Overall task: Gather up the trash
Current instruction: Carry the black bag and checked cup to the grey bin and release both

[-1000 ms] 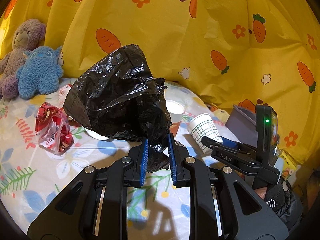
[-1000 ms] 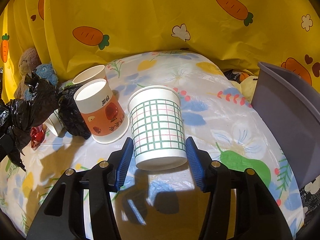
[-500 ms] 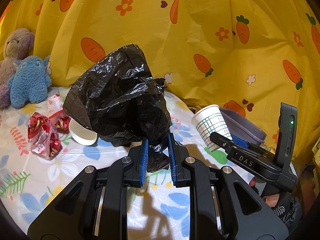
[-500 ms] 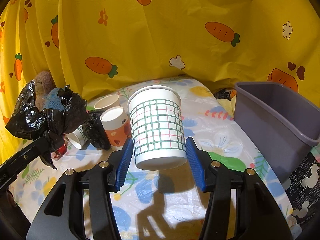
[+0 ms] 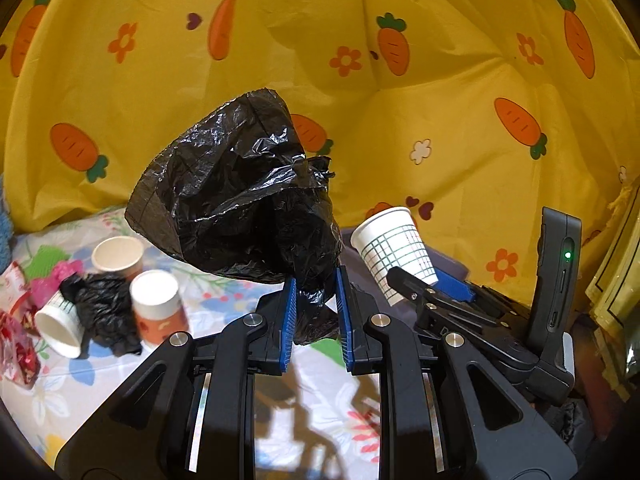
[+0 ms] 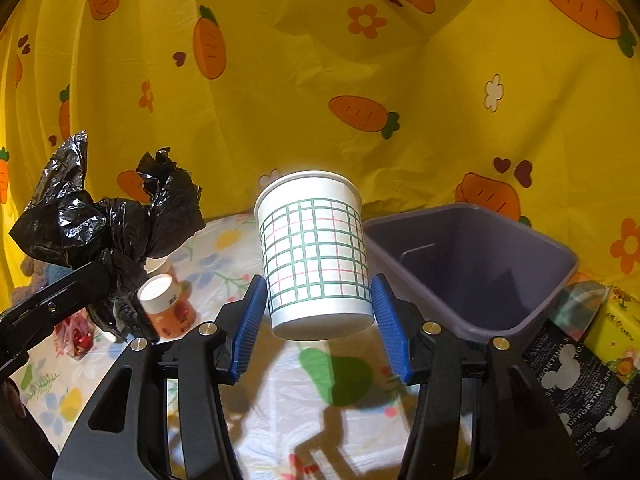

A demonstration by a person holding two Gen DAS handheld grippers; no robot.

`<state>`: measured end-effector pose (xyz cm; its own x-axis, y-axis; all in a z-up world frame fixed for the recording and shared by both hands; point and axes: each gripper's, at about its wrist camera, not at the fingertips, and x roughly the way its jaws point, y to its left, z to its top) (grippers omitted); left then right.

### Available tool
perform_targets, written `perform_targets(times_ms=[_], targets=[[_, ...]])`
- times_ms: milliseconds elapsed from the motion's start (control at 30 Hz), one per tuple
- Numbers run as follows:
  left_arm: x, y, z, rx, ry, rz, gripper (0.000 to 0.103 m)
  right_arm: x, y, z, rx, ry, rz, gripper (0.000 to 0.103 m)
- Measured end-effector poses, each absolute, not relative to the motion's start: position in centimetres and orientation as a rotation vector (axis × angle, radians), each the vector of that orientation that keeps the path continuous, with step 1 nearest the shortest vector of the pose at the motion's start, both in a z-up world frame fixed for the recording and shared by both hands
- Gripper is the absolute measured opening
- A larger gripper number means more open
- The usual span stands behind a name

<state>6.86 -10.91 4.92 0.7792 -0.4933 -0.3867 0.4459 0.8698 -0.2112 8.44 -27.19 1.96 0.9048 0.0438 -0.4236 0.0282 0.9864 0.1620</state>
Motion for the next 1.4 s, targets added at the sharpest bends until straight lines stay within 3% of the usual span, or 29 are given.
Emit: perform_targets(times_ms=[333,633,1400], targets=[[14.2,-20.2,5.8,-0.060,0.465,-0.714,0.018,11.5,-34.4,1.2,0.184,0.444,-0.200,0.054],[19.5,-26.2,3.0,-0.051,0.572,-0.822,0.018,13.4,-37.1,-0.7,0.207,0.499,-0.268,0.054],[22.3,-29.6,-0.9,-0.051,0.700,-0.879,0.021,14.8,-38.8,-2.5,0.199,0.568,-0.309,0.054]])
